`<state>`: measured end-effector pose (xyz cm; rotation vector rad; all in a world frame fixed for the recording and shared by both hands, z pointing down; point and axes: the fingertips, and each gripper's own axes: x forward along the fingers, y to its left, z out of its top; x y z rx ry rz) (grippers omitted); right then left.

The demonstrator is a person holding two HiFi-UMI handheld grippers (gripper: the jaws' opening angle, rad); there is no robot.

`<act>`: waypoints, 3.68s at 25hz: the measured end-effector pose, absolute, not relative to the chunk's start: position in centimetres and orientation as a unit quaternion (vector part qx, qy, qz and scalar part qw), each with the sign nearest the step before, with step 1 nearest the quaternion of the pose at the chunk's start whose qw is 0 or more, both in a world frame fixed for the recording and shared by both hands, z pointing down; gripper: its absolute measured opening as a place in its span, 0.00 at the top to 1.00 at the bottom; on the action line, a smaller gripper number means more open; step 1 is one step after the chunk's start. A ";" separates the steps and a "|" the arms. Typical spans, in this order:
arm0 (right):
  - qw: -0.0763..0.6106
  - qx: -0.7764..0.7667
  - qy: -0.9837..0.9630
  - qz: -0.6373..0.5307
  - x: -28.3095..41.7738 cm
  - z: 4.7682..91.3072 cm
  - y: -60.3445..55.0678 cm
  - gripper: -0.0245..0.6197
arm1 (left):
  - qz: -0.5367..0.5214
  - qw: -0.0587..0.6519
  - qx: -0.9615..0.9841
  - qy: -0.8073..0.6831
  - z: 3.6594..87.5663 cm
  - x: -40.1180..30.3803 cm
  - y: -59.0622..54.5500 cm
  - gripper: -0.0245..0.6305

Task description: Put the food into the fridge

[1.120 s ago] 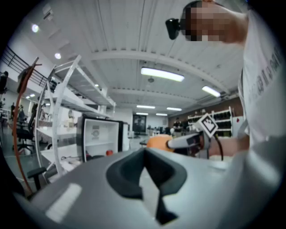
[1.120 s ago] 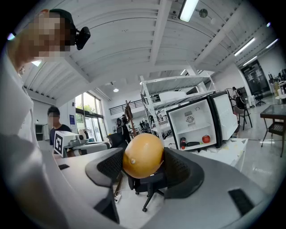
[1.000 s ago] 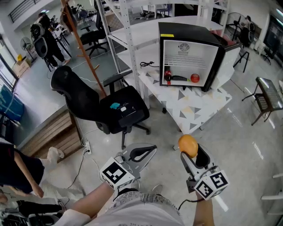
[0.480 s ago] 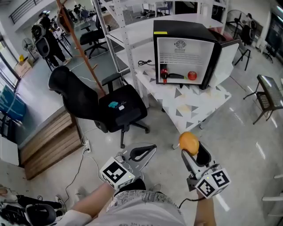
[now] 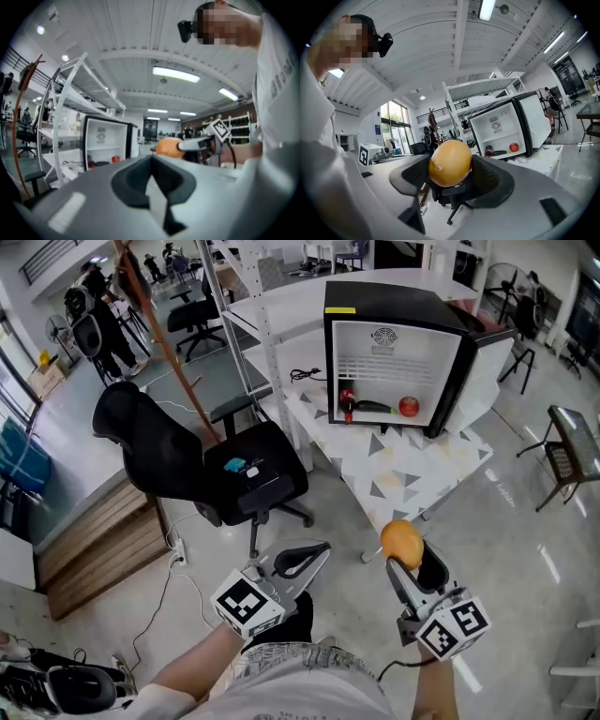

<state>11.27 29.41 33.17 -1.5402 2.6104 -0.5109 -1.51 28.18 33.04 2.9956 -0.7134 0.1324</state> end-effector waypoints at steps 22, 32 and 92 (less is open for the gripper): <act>0.027 -0.523 0.829 -0.197 9.4 35.4 8.3 0.53 | 0.045 0.061 0.974 -0.214 35.6 -3.9 6.3 0.95; 0.014 -0.546 0.812 -0.204 8.4 35.6 -1.3 0.53 | 0.048 0.067 0.979 -0.189 35.8 -5.0 -4.1 0.95; -0.092 -0.485 0.865 -0.090 11.4 39.7 -36.8 0.53 | 0.069 0.063 0.946 -0.311 38.4 -0.9 -19.7 0.95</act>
